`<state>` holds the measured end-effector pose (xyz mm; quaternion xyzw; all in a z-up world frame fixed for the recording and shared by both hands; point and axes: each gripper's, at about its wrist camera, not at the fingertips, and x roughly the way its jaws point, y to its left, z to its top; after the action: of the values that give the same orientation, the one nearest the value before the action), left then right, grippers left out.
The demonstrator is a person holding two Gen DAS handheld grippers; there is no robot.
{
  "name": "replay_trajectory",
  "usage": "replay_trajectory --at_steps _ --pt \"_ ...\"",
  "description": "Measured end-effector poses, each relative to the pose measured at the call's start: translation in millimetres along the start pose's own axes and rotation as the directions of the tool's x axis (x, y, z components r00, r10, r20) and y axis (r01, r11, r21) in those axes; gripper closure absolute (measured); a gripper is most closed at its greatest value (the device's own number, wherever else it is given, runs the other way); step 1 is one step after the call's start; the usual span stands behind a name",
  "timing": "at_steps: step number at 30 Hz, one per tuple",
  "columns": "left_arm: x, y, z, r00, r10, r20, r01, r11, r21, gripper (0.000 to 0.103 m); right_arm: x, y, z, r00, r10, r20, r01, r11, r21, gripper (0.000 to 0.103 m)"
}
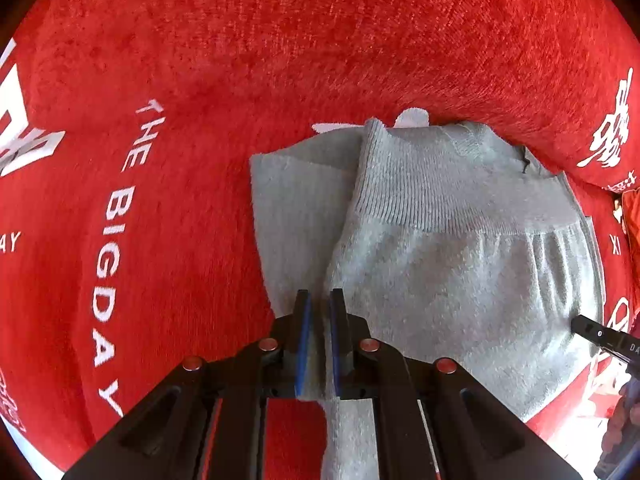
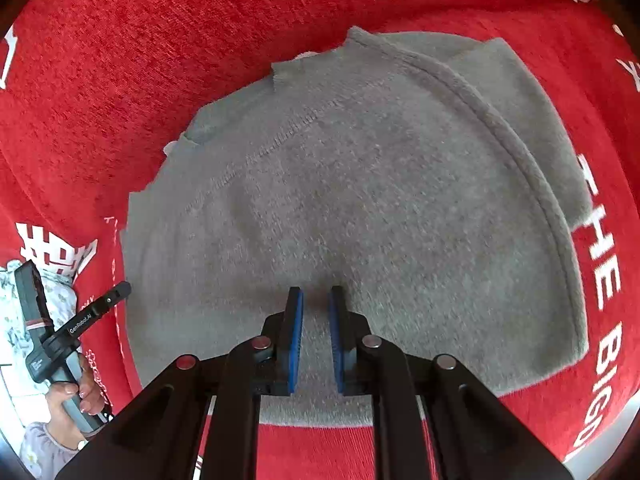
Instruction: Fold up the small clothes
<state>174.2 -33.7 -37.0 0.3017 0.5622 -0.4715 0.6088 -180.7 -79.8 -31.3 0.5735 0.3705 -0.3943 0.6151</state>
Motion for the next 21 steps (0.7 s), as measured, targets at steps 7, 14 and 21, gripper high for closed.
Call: replay_trajectory --at_steps 7,14,21 --pt "-9 3 -9 0.999 0.045 -0.007 -0.045 0.999 -0.003 0.094 -9 -10 -11 1.0 0.002 -0.007 -0.002 0.999 0.04 0.087" --pt "-11 -4 -20 0.997 0.076 -0.025 -0.076 0.997 0.0 0.094 -9 -10 -19 1.0 0.01 -0.017 -0.009 0.999 0.047 0.075" --pt "-12 -5 -29 0.995 0.089 -0.043 -0.09 0.996 -0.012 0.057 -9 -4 -26 0.999 0.02 -0.03 -0.019 1.0 0.024 0.053"
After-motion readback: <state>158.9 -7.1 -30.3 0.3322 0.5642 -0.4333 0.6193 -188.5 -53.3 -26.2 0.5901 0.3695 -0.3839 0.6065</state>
